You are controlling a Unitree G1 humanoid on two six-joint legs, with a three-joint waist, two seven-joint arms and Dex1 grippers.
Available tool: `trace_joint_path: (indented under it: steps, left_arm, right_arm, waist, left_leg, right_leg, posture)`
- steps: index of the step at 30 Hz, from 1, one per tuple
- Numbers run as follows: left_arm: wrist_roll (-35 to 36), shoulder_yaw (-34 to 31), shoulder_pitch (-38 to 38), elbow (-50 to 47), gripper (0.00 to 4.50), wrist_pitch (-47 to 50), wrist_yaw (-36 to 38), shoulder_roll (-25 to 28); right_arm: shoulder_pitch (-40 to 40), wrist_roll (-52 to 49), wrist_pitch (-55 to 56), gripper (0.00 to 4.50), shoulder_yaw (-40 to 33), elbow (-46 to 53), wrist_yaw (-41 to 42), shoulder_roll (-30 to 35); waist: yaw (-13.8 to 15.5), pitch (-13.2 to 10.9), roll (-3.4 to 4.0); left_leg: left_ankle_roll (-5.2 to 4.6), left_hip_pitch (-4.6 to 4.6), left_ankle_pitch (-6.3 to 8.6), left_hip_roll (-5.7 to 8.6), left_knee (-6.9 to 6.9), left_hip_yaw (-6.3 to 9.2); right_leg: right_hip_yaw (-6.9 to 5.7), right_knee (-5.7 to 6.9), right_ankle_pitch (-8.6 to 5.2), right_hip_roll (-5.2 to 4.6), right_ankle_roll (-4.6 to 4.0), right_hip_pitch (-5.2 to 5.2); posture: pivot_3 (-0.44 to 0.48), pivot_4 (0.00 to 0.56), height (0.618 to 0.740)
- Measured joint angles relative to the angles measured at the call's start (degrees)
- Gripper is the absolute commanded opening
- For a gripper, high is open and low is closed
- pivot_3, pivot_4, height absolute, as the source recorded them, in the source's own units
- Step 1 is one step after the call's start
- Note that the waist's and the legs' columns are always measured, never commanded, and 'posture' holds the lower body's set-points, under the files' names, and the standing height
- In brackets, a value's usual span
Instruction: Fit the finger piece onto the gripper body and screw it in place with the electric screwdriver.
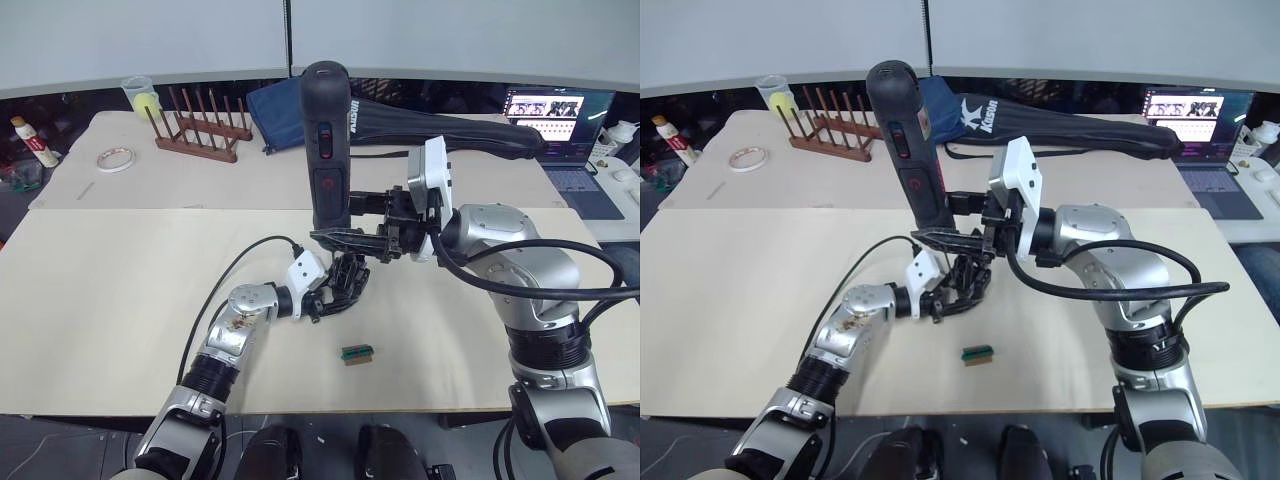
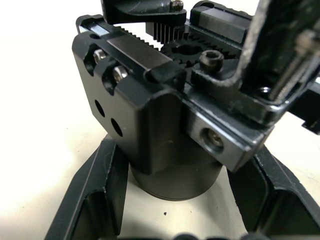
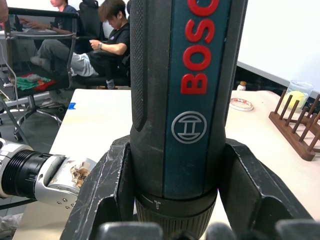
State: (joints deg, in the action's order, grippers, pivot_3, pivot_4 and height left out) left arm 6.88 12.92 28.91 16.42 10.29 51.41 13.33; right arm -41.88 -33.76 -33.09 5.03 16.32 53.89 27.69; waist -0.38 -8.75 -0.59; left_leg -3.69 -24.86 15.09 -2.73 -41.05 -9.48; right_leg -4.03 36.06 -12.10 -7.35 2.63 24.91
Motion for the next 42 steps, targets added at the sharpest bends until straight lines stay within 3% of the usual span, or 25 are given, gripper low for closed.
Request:
trace_joint_path:
  steps: [24, 42]
  left_arm:
    - [-0.10, 0.04, -0.07, 0.01, 2.30, 0.01, -0.31, -0.06]
    - [-0.19, 0.34, -0.06, 0.59, 2.30, 0.00, -0.78, -0.02]
  right_arm:
    - [5.21, 1.71, 7.27, 1.96, 0.69, 0.06, 1.60, 0.24]
    - [-1.58, 1.99, 2.59, 1.96, 4.68, -4.18, 3.84, 3.83]
  waist:
    - [0.04, 0.01, 0.01]
    - [-0.01, 0.05, 0.03]
  left_leg:
    - [0.01, 0.06, 0.00, 0.00, -0.01, 0.02]
    - [-0.08, 0.61, 0.07, -0.07, 0.10, 0.06]
  right_leg:
    - [0.00, 0.01, 0.00, 0.00, 0.00, -0.07]
    - [-0.02, -0.14, -0.01, -0.01, -0.02, -0.63]
  posture:
    - [0.000, 0.150, 0.740]
    - [0.000, 0.150, 0.740]
